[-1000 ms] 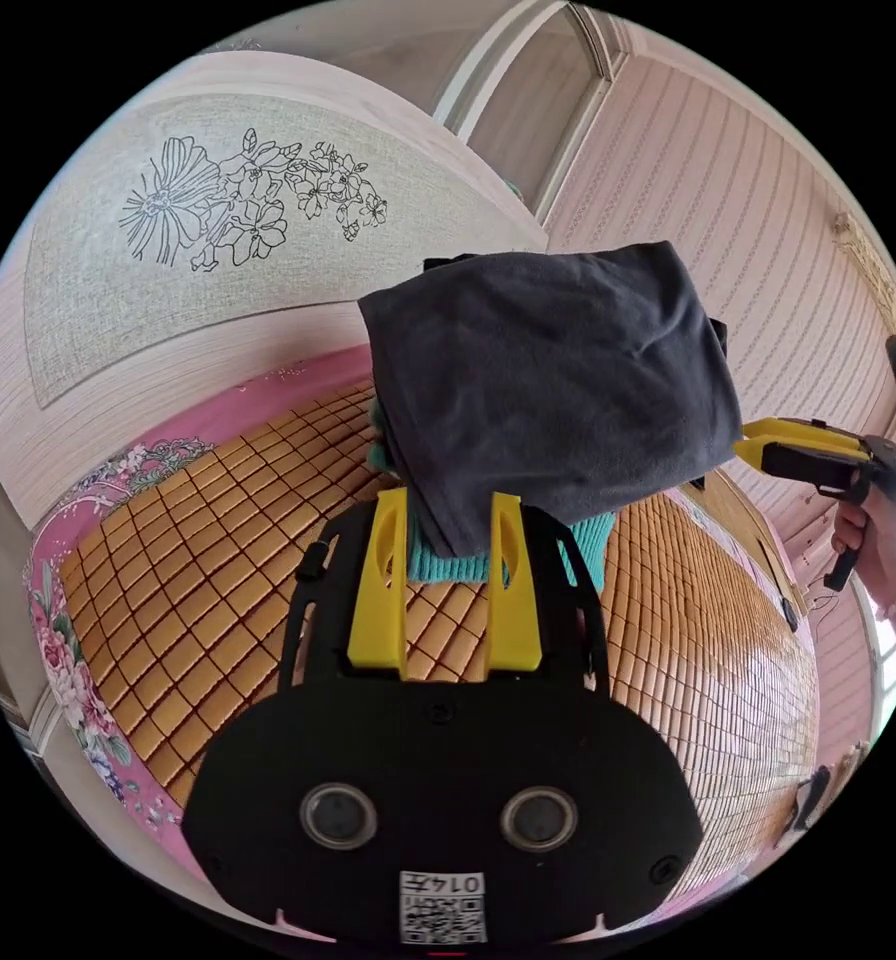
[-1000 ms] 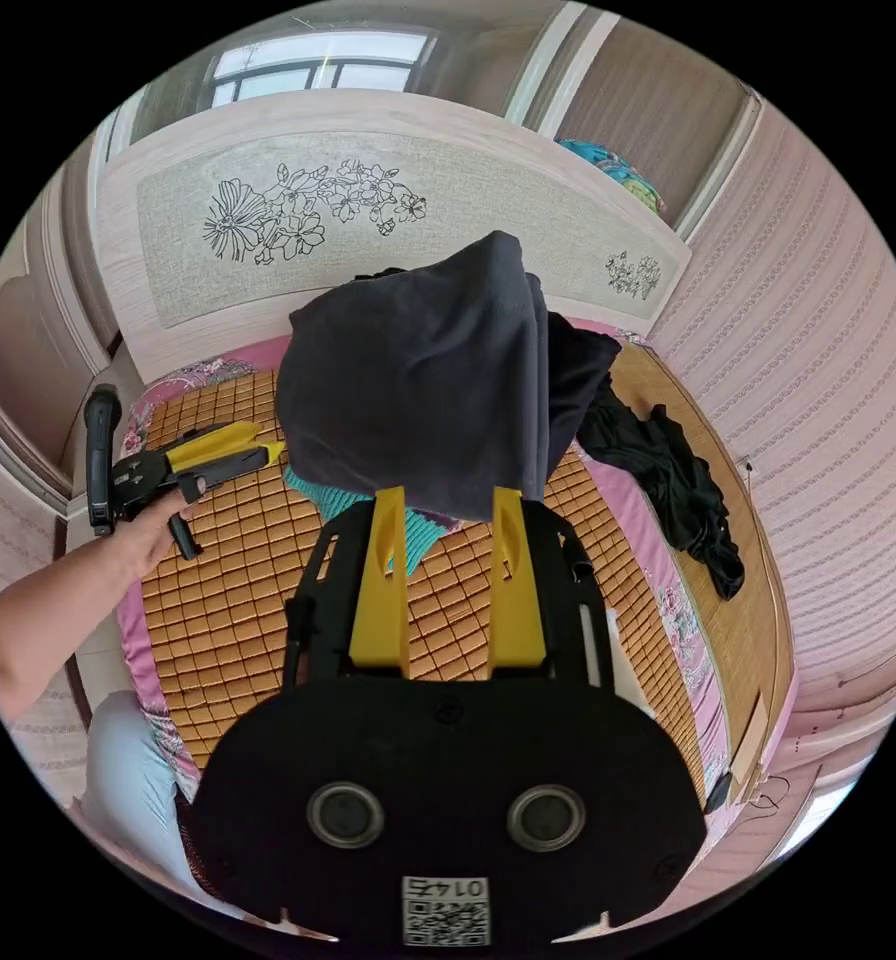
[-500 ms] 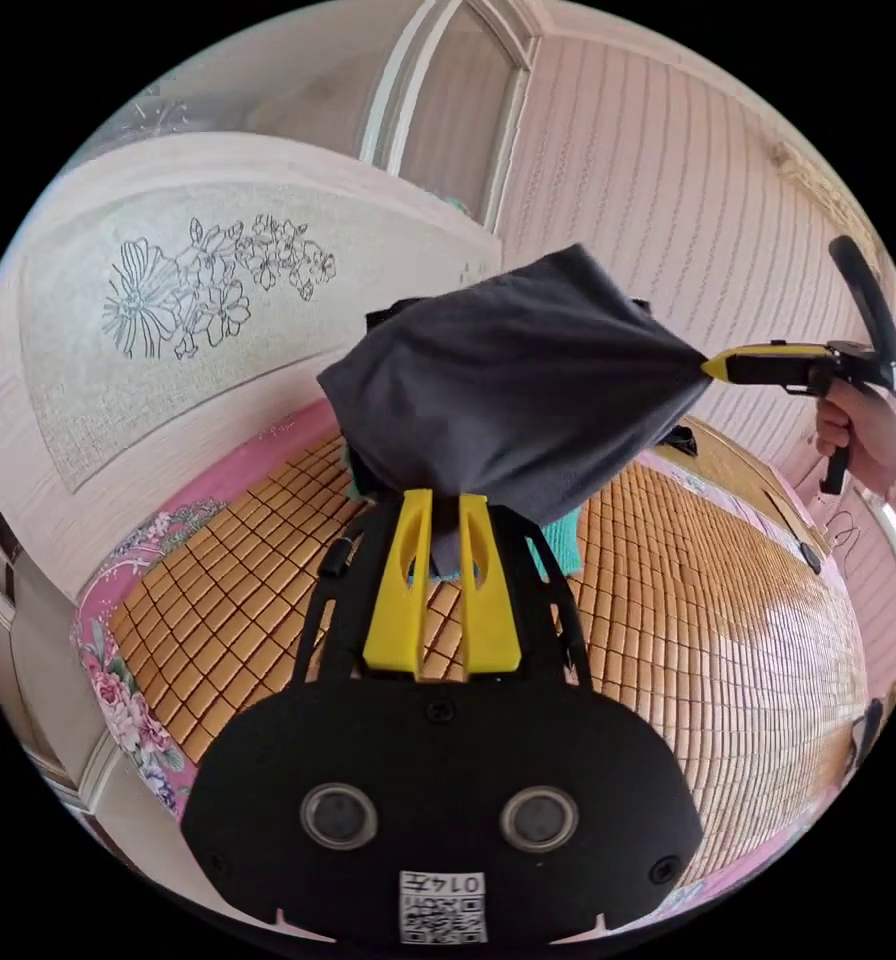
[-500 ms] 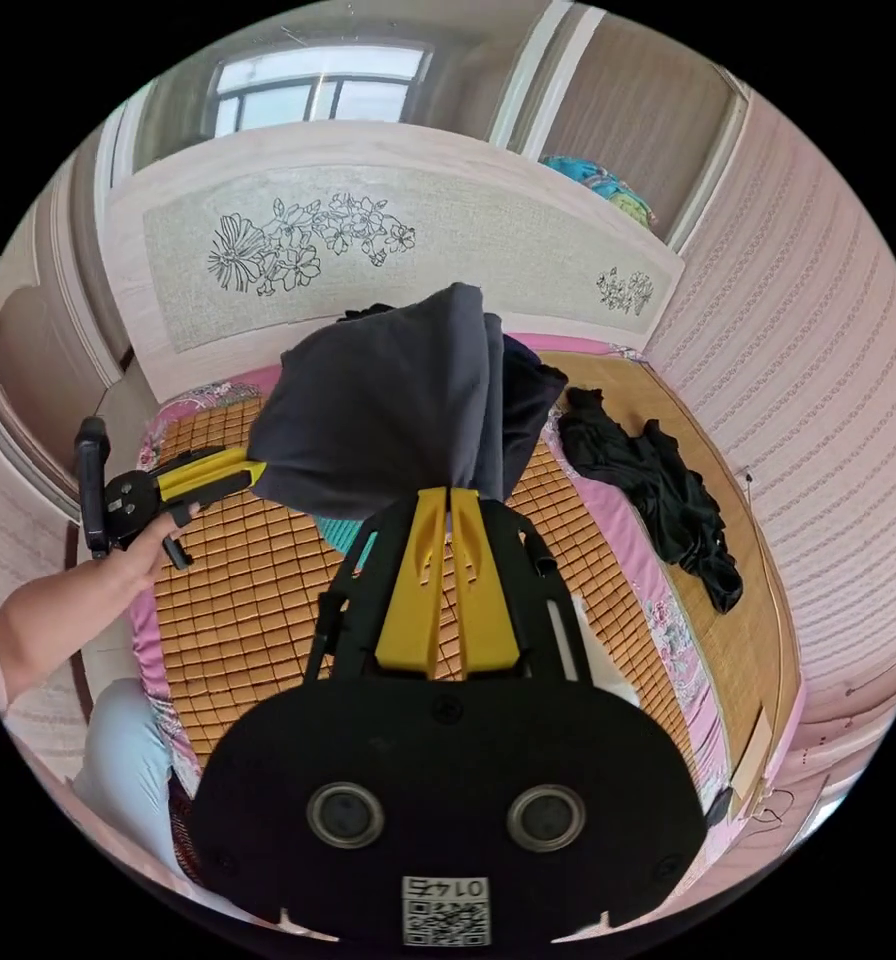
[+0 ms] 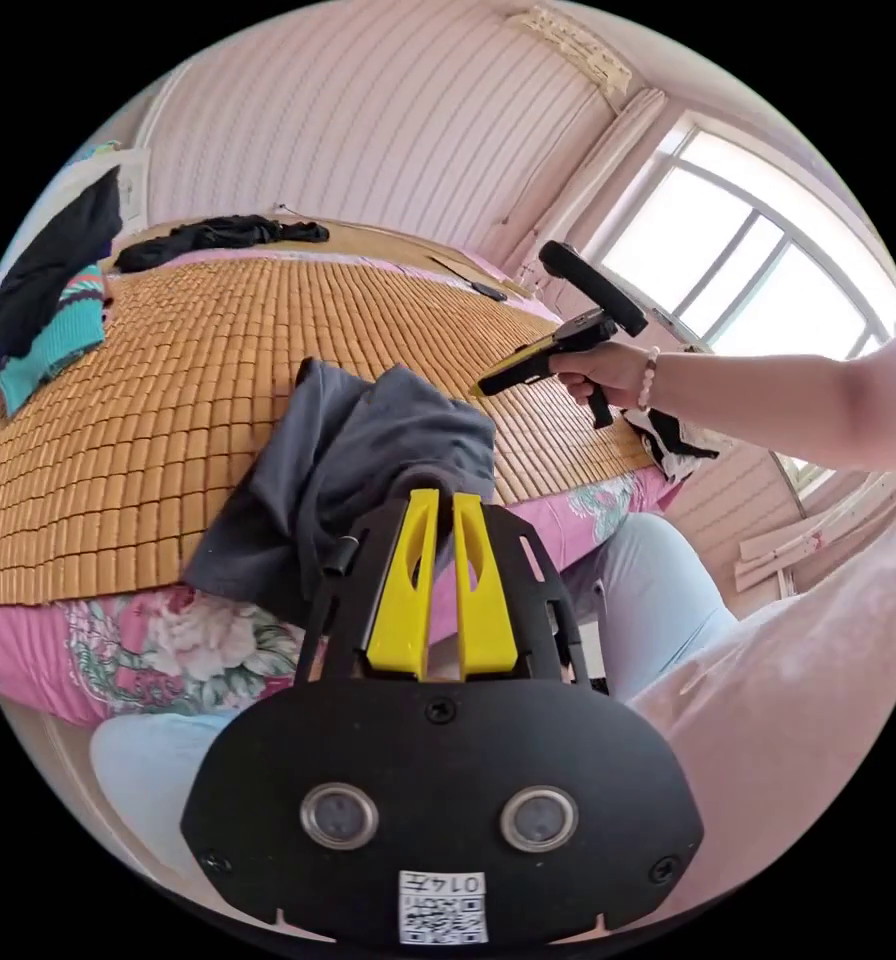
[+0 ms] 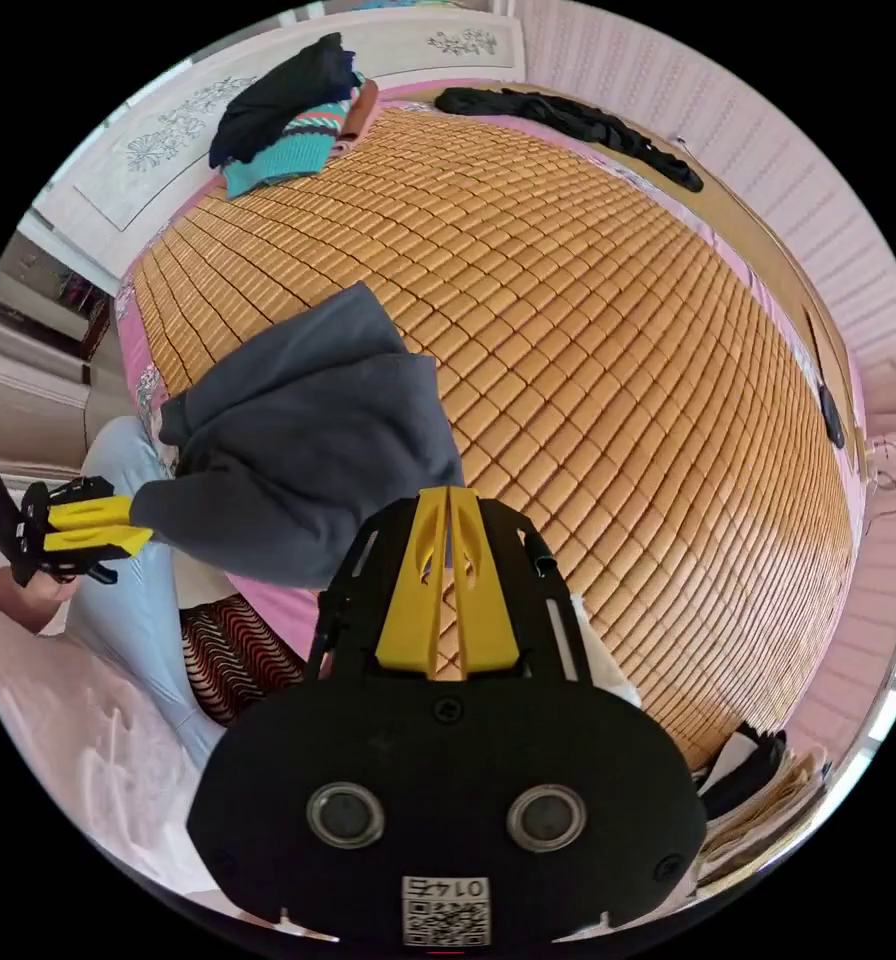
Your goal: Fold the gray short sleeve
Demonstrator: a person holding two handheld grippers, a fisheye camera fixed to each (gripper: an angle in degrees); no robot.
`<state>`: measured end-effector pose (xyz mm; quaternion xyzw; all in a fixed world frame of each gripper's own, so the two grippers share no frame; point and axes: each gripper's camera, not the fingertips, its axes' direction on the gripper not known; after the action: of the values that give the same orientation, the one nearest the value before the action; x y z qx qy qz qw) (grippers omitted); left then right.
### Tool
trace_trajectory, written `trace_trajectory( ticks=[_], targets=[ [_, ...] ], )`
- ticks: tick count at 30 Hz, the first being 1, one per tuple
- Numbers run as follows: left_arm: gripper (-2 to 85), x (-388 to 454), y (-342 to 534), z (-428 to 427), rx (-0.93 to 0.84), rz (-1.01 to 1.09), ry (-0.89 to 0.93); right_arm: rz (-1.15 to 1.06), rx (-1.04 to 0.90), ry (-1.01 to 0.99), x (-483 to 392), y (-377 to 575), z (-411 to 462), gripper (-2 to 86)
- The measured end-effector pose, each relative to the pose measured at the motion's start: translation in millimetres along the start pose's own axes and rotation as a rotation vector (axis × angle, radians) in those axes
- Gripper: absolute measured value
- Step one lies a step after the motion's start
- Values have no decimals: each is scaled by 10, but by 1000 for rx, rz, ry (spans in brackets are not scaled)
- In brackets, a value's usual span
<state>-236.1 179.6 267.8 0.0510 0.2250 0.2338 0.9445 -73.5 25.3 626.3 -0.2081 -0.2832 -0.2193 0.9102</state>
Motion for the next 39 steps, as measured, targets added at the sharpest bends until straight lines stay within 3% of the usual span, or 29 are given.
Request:
trace_trajectory(
  ticks=[4,6,10,14,17,19,24,29,32,35,39],
  targets=[
    [26,374,-81,136,-44,76,66,59,56,9,-7,393,-314,27],
    [42,554,-98,58,-53,158,147,17,83,1,-120,463,-474,71],
    [52,676,-24,-187,-60,206,197,-89,167,-8,-410,552,-764,80],
    [49,537,71,-396,-78,184,-59,-250,232,-48,-822,522,-904,74],
    [42,88,41,-305,-173,21,-318,-369,134,-200,-1180,407,-826,80],
    [45,-186,-1,-222,-194,-85,-359,-398,98,-224,-1387,380,-795,91],
    [68,-485,-282,67,-170,-162,-400,-286,62,-132,-1372,327,-794,109],
    [92,-624,-398,426,-269,-229,-418,-200,5,-170,-1101,372,-892,37],
    [53,-503,-414,451,-274,-127,-500,-190,-53,-254,-857,424,-1123,9],
    [9,-414,-398,434,-324,-79,-429,-119,28,-336,-446,729,-1568,1],
    [-7,-410,-226,111,-224,-171,-275,34,122,-211,217,1483,-2253,4]
  ],
)
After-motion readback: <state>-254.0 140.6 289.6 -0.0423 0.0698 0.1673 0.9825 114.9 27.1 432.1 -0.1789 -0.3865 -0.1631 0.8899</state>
